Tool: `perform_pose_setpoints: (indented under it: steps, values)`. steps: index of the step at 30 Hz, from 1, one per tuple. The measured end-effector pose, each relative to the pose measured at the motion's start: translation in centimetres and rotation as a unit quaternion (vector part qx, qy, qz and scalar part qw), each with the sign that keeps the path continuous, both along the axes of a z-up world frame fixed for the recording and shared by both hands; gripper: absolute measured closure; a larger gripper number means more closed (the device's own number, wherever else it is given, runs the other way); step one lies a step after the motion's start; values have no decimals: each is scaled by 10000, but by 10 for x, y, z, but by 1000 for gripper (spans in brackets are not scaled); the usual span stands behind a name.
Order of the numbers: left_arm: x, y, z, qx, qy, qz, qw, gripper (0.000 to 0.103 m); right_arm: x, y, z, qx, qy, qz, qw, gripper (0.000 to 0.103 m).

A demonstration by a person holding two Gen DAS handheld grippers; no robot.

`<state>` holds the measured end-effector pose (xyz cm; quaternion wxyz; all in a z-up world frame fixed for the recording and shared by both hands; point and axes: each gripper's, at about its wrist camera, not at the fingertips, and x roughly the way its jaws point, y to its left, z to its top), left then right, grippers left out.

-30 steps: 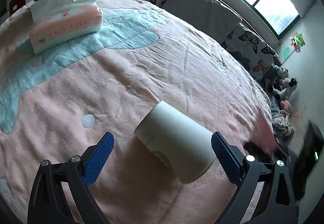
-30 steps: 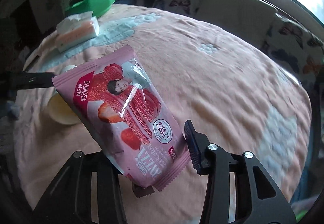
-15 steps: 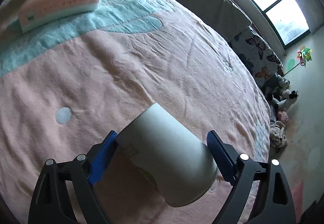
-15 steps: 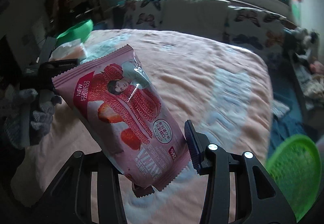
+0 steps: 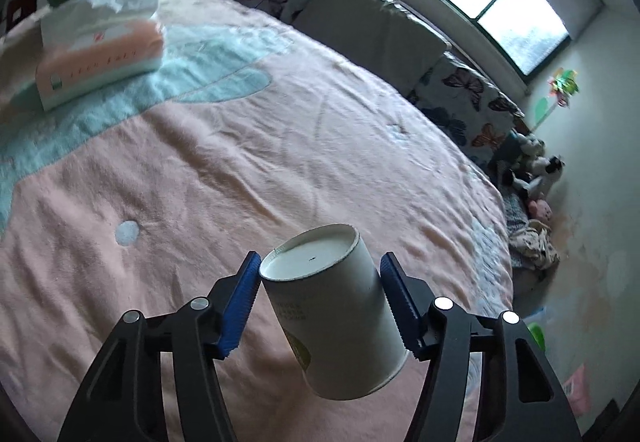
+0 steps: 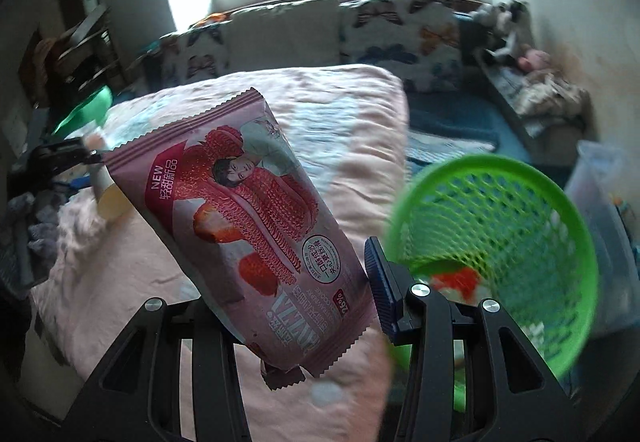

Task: Collect trash
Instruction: 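Carry both items to the green basket and open both tools to drop them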

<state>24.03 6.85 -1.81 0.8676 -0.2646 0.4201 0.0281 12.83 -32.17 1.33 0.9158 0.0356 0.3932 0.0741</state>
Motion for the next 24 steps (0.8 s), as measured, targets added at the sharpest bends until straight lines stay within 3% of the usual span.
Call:
perform_pose_setpoints:
  steps: [11,16,24]
  values:
    - [-30,-58,36,92,-506,-937,9943,44,-25,-58,-16,121,113,-833,9964,58]
    - [-33,-107,54,142,-742,-1537,9852,44,-27,-80,-24,189,201,-1130,9932,57]
    - [-26,-180,61,73,-761,-2278,9707,44,-25,-107,-36,276,345,-1519,9874,46]
